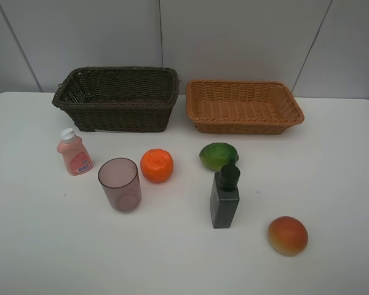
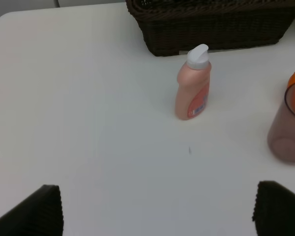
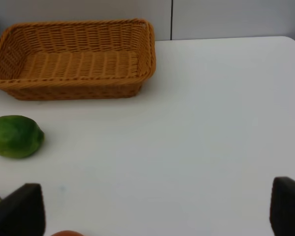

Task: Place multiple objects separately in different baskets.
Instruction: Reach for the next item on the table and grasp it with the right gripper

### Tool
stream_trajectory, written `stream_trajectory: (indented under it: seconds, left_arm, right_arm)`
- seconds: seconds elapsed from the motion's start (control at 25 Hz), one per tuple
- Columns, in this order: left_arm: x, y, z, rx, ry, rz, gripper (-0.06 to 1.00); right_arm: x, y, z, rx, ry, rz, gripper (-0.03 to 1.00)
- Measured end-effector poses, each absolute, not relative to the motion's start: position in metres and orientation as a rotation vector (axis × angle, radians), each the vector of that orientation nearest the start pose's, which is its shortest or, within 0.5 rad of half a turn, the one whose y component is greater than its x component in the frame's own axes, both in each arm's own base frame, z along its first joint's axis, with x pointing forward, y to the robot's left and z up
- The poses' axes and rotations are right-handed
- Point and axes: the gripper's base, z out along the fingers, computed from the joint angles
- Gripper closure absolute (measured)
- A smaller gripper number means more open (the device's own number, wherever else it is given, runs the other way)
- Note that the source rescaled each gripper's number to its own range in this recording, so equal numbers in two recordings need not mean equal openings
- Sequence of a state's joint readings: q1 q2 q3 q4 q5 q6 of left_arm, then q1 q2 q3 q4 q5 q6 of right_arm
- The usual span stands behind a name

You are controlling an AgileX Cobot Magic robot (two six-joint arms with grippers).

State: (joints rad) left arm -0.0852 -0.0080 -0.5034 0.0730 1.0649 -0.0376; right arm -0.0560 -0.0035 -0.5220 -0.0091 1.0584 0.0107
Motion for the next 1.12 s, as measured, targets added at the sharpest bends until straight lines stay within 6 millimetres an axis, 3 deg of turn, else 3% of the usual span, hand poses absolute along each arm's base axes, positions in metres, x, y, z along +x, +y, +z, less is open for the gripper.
stream_trajectory:
  seconds: [1.12]
  left_arm:
    - [-0.0064,0.0063,0.2780,0.032,2.035,0.018,-0.06]
  right_arm:
    - [-0.0080,-0.0001,0.2835,0.088,2.015,-0.052,-0.01]
